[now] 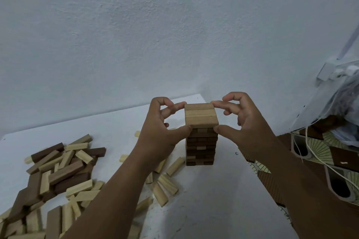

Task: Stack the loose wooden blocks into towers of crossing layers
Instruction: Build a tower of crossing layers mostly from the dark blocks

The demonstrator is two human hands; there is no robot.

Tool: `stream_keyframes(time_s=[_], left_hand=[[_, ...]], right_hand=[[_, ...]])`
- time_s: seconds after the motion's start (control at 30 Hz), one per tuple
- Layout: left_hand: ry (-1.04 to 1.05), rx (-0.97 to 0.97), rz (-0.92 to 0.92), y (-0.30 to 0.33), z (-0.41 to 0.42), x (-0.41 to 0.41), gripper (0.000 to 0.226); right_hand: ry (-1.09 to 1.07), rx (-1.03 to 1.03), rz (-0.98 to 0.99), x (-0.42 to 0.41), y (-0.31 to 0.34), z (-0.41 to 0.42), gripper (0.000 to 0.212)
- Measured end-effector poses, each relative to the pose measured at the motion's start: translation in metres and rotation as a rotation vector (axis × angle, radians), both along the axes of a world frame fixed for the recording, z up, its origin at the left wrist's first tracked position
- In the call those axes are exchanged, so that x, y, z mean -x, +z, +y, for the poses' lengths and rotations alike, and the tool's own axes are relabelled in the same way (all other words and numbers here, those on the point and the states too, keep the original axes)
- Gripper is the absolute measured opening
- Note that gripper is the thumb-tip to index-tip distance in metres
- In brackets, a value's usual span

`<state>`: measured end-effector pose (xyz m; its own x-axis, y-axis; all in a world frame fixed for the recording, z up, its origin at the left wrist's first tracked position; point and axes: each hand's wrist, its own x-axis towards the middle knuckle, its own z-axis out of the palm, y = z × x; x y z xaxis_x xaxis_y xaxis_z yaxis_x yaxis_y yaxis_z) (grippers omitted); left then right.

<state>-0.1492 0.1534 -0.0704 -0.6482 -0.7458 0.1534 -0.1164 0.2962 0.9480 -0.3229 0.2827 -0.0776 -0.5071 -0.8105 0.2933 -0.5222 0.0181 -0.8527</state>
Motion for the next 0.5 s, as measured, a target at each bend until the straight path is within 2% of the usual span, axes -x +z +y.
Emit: stream_keyframes(time_s=[0.5], left_hand=[[-0.028, -0.047, 0.006, 0.002, 0.0013, 0.0009, 0.059]], right_hand=[[-0.011, -0.015, 0.015, 0.0018, -0.0032, 0.0003, 0.058]])
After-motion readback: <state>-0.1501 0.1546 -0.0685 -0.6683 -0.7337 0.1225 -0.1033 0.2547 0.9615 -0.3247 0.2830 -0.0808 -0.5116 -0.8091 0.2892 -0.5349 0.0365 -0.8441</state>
